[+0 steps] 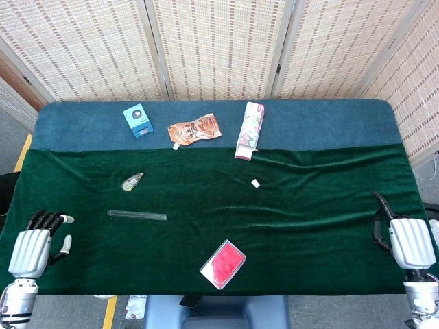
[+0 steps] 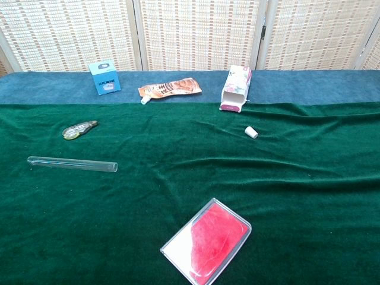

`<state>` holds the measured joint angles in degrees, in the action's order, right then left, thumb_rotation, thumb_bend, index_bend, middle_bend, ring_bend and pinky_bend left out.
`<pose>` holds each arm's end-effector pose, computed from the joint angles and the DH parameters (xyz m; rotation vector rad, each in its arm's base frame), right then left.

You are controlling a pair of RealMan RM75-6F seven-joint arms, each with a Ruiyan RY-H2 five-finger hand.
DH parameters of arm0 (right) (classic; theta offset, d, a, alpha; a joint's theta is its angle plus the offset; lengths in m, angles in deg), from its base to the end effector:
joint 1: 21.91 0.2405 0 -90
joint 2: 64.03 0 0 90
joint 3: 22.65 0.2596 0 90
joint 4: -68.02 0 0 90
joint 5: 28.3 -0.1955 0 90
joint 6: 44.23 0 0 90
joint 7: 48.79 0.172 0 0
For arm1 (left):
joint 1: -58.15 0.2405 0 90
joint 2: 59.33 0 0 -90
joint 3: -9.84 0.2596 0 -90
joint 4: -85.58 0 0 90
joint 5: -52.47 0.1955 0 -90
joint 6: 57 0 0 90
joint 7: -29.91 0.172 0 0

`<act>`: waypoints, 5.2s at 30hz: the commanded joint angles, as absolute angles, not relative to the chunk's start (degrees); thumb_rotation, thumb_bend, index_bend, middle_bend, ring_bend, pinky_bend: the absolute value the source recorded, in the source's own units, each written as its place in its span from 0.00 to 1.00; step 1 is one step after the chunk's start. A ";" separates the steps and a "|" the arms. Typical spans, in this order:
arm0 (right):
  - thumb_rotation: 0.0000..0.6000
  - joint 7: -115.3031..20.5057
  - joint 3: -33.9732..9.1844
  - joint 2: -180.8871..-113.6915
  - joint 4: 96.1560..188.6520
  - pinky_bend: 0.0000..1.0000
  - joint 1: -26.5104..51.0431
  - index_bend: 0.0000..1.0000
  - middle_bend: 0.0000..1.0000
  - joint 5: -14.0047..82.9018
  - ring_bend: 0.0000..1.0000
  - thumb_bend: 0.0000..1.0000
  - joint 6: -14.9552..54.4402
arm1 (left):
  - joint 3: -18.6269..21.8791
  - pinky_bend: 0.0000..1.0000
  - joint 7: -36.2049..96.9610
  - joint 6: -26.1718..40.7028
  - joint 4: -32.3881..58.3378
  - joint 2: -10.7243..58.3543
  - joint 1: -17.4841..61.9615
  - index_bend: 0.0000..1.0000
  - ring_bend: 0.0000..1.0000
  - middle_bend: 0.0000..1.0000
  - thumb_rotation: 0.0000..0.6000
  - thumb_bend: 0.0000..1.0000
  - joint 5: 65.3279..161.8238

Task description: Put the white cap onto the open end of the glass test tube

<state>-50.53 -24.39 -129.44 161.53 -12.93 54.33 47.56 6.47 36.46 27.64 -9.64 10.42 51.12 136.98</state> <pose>-0.2974 -0.2137 0.1744 1.3505 -0.8619 0.9537 -0.2860 0.2193 0.1400 -1.3863 -0.9223 -0.9486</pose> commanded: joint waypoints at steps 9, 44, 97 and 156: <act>1.00 -52.74 -22.93 -129.28 163.10 0.68 -13.21 0.14 0.59 55.39 0.80 0.70 45.11 | 6.50 0.16 36.25 27.64 -9.03 10.78 51.26 0.37 0.26 0.31 1.00 0.52 136.65; 1.00 -75.82 -12.19 -149.11 144.91 0.97 29.08 0.14 0.93 16.63 1.00 0.77 -7.51 | 6.75 0.16 37.18 27.92 -10.41 8.72 52.90 0.37 0.26 0.31 1.00 0.52 134.70; 1.00 -72.48 -20.68 -143.67 155.16 0.97 28.58 0.14 0.93 17.65 1.00 0.77 1.49 | 7.09 0.16 35.61 27.82 -7.34 10.64 53.50 0.37 0.26 0.31 1.00 0.52 135.03; 1.00 -80.97 -15.40 -158.05 134.26 1.00 32.59 0.44 0.97 14.86 1.00 0.40 -1.93 | 7.15 0.15 35.47 26.23 -6.05 11.47 53.14 0.36 0.26 0.31 1.00 0.52 134.21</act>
<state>-80.97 -15.40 -158.04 134.25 32.58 14.86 -1.94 7.14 35.46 26.24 -6.05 11.47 53.14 134.21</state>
